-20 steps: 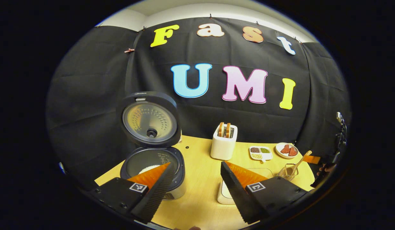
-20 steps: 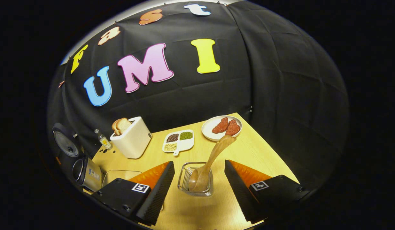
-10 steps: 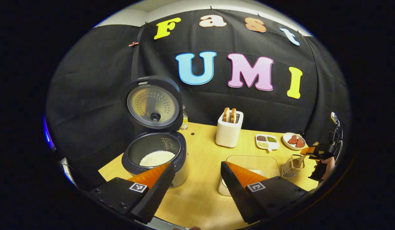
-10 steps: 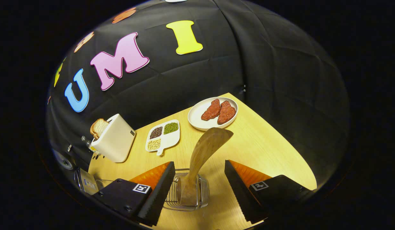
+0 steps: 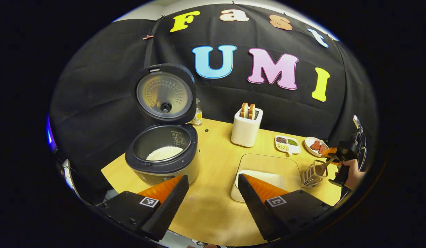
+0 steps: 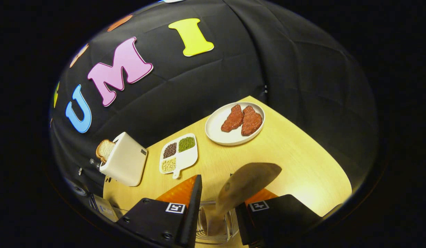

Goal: Close the left gripper, press the button to open the rice cooker; take a wooden spoon from the chopstick holder with the right hand, scoop a spoonful of rice and pour it into the rice cooker, then put the wooden spoon back into the chopstick holder.

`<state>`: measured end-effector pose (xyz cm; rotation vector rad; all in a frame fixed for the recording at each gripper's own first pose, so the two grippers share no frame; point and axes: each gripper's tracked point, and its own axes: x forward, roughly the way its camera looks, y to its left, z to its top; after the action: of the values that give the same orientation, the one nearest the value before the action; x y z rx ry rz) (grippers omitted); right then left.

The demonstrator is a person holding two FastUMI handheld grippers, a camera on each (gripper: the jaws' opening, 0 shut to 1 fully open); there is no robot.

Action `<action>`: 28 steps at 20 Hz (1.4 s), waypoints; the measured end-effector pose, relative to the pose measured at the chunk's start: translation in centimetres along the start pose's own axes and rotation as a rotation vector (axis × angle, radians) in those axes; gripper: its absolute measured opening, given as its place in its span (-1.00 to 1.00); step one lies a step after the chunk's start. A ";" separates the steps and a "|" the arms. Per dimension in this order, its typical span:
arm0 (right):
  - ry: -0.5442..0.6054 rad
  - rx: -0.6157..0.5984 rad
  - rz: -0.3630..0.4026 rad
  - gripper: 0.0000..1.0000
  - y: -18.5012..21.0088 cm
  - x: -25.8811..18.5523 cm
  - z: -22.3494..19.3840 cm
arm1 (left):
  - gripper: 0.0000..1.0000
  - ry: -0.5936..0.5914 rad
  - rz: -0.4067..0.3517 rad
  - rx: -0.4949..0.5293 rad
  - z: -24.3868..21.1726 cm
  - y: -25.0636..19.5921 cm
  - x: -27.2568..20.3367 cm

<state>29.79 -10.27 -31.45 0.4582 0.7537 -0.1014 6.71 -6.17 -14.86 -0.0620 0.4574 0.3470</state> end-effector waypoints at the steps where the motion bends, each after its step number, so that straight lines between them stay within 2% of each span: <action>1: -0.001 0.001 0.003 -0.25 -0.2 -0.8 0.4 | 0.95 -0.001 -0.006 0.001 0.1 -0.3 0.0; 2: -0.003 -0.001 0.008 -0.55 -0.2 -0.8 0.5 | 0.95 -0.004 -0.011 0.004 0.1 -0.4 0.0; 3: -0.002 0.002 0.003 -0.67 0.0 -0.1 0.3 | 0.95 -0.006 -0.016 0.007 0.2 -0.5 0.0; 4: 0.005 0.009 0.018 -0.58 0.3 -1.0 0.2 | 0.95 -0.008 -0.023 0.011 0.2 -0.6 -0.1; 9: -0.021 -0.063 0.051 -0.71 1.6 -2.1 0.4 | 0.94 -0.008 -0.043 0.014 -0.1 0.1 -0.4; 15: -0.158 -0.142 0.052 -0.70 3.9 -5.8 3.8 | 0.95 -0.034 -0.043 0.013 0.3 2.6 -0.6; 20: -0.226 -0.221 0.096 -0.71 7.8 -9.9 4.7 | 0.95 -0.063 -0.036 0.039 0.5 6.4 -0.7; 23: -0.240 -0.216 0.139 -0.71 10.7 -11.9 4.5 | 0.95 -0.077 -0.020 0.079 0.3 8.9 -0.9; 25: -0.264 -0.230 0.160 -0.70 12.6 -13.3 4.6 | 0.95 -0.106 -0.038 0.124 0.5 9.7 -1.0; 28: -0.282 -0.250 0.206 -0.71 15.9 -14.7 3.7 | 0.94 -0.079 -0.075 0.114 -0.9 11.0 -0.2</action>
<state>25.43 1.32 -13.24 0.2730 0.4312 0.1182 2.39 3.96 -15.39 0.0457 0.3948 0.2480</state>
